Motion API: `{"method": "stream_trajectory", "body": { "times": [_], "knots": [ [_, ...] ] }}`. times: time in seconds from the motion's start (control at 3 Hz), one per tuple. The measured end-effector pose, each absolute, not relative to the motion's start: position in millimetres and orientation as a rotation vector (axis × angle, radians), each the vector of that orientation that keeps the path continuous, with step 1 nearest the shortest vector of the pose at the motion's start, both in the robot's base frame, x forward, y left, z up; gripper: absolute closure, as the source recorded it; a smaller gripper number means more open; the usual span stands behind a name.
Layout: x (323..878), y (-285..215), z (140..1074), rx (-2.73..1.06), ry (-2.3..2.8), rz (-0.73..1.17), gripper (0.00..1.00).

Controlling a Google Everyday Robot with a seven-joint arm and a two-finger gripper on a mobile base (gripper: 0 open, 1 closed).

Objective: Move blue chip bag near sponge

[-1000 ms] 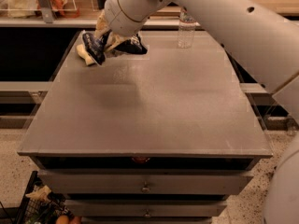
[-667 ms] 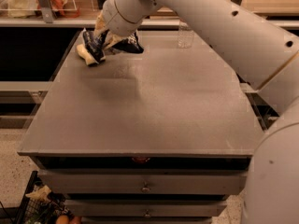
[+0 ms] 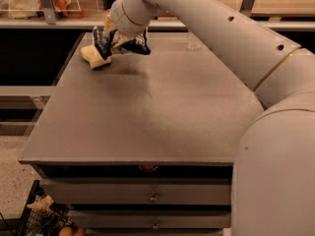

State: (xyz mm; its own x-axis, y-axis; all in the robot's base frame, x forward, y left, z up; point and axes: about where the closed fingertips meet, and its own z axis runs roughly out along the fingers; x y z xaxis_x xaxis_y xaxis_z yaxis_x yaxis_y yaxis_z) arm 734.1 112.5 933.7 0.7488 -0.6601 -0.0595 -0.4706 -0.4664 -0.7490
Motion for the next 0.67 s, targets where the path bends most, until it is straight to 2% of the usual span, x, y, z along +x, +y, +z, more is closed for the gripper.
{"method": "stream_trajectory", "body": {
  "times": [0.67],
  "knots": [
    [754.8, 116.6, 928.2, -2.132, 0.871, -0.305, 0.35]
  ]
}}
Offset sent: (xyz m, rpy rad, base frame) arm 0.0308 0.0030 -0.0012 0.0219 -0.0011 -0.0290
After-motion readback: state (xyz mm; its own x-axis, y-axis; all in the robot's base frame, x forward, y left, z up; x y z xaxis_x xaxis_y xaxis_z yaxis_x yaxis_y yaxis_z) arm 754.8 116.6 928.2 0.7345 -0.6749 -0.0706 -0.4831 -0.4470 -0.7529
